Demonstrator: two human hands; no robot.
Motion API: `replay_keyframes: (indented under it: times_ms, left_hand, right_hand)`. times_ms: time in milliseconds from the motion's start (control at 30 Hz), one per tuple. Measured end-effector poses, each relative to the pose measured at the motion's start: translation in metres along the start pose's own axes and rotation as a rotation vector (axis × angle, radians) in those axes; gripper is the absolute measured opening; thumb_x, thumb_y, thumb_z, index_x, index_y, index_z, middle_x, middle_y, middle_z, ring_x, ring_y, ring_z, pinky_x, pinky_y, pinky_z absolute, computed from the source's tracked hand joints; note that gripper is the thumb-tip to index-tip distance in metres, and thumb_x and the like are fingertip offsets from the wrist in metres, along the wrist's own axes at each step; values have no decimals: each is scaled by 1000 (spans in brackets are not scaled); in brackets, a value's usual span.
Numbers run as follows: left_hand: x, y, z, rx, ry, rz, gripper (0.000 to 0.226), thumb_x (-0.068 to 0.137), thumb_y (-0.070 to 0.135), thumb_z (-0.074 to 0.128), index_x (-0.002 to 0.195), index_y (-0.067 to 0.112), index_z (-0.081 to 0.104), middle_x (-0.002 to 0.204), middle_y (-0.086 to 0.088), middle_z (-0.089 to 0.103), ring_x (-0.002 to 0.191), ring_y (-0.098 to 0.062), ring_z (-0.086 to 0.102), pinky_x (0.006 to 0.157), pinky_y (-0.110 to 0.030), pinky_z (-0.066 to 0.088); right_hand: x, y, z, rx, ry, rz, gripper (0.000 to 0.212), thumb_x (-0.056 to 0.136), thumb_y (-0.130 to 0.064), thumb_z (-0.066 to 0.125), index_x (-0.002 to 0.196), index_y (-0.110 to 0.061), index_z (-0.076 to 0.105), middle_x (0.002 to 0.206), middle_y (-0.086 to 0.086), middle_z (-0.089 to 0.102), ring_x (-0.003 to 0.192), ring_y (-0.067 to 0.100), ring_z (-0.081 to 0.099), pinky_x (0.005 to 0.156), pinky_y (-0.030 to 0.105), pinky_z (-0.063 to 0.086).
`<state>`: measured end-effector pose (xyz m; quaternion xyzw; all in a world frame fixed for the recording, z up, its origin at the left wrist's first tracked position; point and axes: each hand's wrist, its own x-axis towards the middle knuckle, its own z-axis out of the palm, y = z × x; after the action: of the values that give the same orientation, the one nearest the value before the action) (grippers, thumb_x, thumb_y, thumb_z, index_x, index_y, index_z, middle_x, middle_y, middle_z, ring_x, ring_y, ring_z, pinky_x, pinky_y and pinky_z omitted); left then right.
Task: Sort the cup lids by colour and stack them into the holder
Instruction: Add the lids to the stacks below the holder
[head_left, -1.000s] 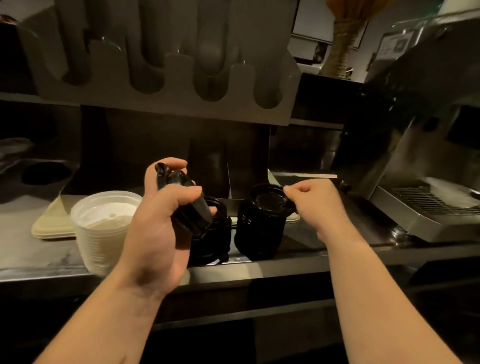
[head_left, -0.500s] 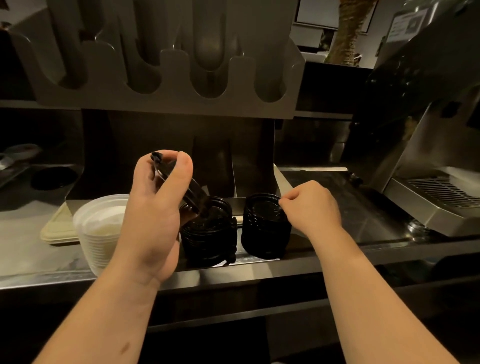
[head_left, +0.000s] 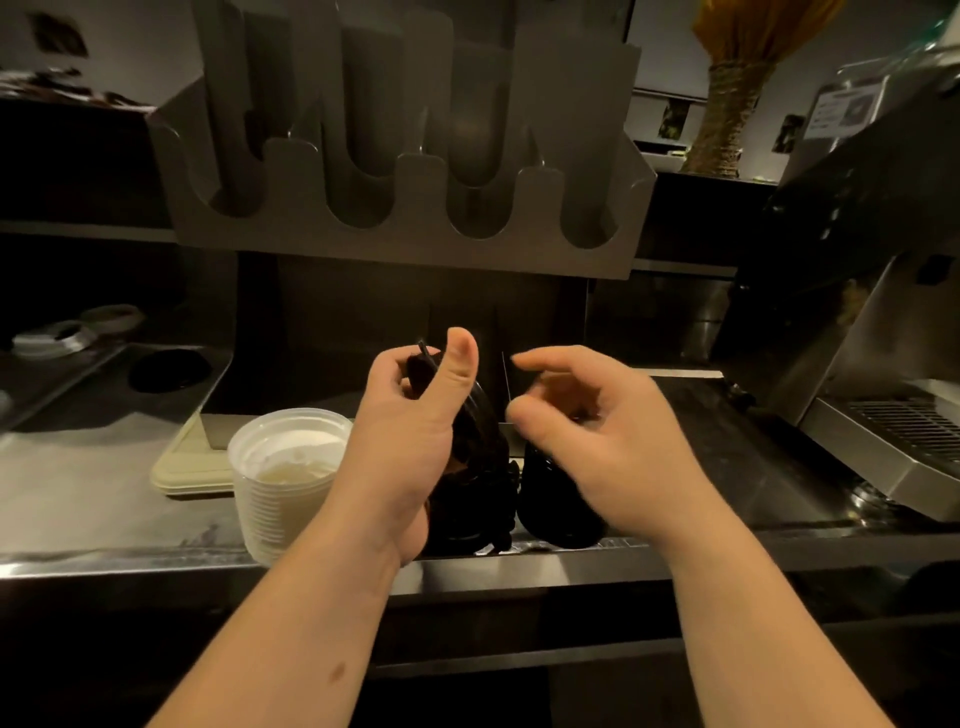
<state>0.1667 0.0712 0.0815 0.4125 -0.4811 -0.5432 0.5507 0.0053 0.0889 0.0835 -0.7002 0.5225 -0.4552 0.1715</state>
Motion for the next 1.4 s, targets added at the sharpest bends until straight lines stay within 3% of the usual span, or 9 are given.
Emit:
replay_keyframes:
  times_ms: [133,300,500,633,767,933,1133,1267,1400]
  left_hand:
    - [-2,4,-4,66,-46,-24,80,59,83,52,119,31,56,107,6,70,95,-13,71,76,-35,61]
    - [-2,-3,-20,156,-36,59,21,102,37,52,114,33,68,103,11,75,97,-5,71,79,-29,59]
    - [-8,-6,-24,56,-60,33,20,102,19,54,111,21,71,95,5,77,90,-7,73,64,-20,58]
    - [-4,-7,-25,70,-32,22,18,99,21,58,109,22,73,94,5,77,88,-7,74,62,-21,57]
    - [1,-10,-27,246,8,93,14,94,20,67,98,31,74,88,12,76,88,-5,71,68,-22,57]
    - [0,-7,-25,399,-60,128,10,87,17,74,88,27,75,78,6,75,76,-2,71,55,-10,51]
    - [7,-1,-25,590,4,207,12,80,26,81,83,33,73,79,10,73,77,-5,70,69,-27,59]
    - [19,10,-25,667,100,348,21,81,33,80,96,34,66,89,14,66,83,-2,64,72,-22,52]
    - [15,17,-34,756,188,507,15,89,28,72,101,32,64,89,17,62,82,0,60,67,-8,43]
  right_hand:
    - [1,-8,18,20,19,-77,30,90,-22,72,119,-28,69,102,-14,71,100,3,67,86,23,58]
    - [7,-3,13,321,164,250,13,98,-16,63,106,-18,73,88,0,78,83,13,76,75,38,64]
    - [9,-2,13,362,171,296,12,97,-13,64,106,-15,71,86,1,77,77,15,76,66,31,62]
    - [8,4,10,296,64,313,34,95,-2,60,118,-27,68,105,-1,75,95,21,74,76,46,64]
    - [8,3,3,300,-89,271,50,91,6,56,122,-32,64,114,-2,72,99,21,73,74,38,62]
    - [12,0,5,229,-137,226,40,93,-8,68,121,-37,65,117,-8,72,113,14,68,98,47,55]
    - [22,-11,-2,-103,-324,167,23,87,-12,74,97,-33,74,92,-16,73,91,-2,68,89,34,58]
    - [44,-8,-9,-209,-94,219,12,86,-17,77,93,-24,70,85,-4,70,67,8,70,61,24,57]
    - [68,15,-29,-2,217,453,15,88,-11,76,100,-11,67,95,14,71,52,14,70,47,24,52]
